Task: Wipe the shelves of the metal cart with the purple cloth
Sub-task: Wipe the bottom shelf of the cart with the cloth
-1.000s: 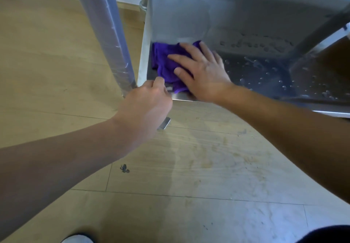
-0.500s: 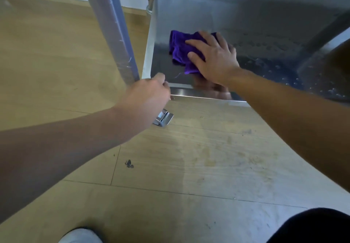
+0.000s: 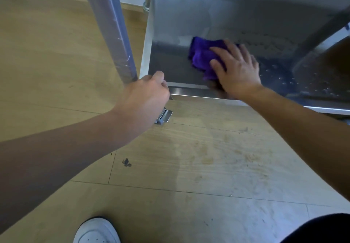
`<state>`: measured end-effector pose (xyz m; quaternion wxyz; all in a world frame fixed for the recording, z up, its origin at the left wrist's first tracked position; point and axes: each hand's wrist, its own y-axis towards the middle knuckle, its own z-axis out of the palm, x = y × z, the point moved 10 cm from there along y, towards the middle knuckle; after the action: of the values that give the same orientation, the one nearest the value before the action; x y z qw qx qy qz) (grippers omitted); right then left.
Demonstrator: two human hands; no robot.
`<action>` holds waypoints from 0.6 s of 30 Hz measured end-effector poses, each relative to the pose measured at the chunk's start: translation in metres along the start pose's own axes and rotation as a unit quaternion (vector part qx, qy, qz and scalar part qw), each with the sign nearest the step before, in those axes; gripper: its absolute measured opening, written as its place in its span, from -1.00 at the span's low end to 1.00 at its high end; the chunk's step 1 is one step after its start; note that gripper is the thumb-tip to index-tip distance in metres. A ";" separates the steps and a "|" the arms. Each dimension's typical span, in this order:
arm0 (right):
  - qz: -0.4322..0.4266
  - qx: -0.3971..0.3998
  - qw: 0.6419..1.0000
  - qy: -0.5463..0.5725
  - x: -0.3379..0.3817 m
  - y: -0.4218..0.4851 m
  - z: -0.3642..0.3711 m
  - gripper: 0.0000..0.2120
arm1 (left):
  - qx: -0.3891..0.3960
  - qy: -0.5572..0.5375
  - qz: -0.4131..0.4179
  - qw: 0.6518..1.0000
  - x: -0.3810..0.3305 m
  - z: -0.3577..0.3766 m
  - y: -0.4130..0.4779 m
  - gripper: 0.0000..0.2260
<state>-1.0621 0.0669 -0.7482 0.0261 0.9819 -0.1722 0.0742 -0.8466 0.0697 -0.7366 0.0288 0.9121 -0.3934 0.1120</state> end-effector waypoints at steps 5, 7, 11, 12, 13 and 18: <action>0.057 -0.003 0.998 0.007 0.014 -0.001 0.005 -0.57 | -0.054 0.062 0.036 0.996 -0.008 -0.005 -0.009 -0.58; -0.024 0.007 1.000 0.008 0.062 -0.011 0.010 -0.57 | -0.079 0.080 0.038 0.993 -0.010 -0.010 -0.011 -0.50; -0.168 0.039 0.985 -0.001 0.125 -0.026 0.018 -0.57 | -0.079 0.067 0.040 0.994 -0.011 -0.006 -0.009 -0.82; -0.173 0.044 0.984 0.003 0.124 -0.024 0.017 -0.57 | -0.070 0.067 0.030 0.995 -0.010 -0.007 -0.009 -0.81; -0.171 0.046 0.984 0.008 0.118 -0.021 0.016 -0.56 | -0.072 0.055 0.024 0.996 -0.009 -0.010 -0.009 -0.81; -0.077 0.038 0.996 0.002 0.053 -0.008 0.008 -0.55 | -0.112 0.003 0.002 0.994 -0.013 -0.023 -0.004 -0.86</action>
<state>-1.0092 0.0562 -0.7477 -0.0057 0.9924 -0.0929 0.0807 -0.8566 0.0846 -0.7171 0.1315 0.9020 -0.4052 0.0703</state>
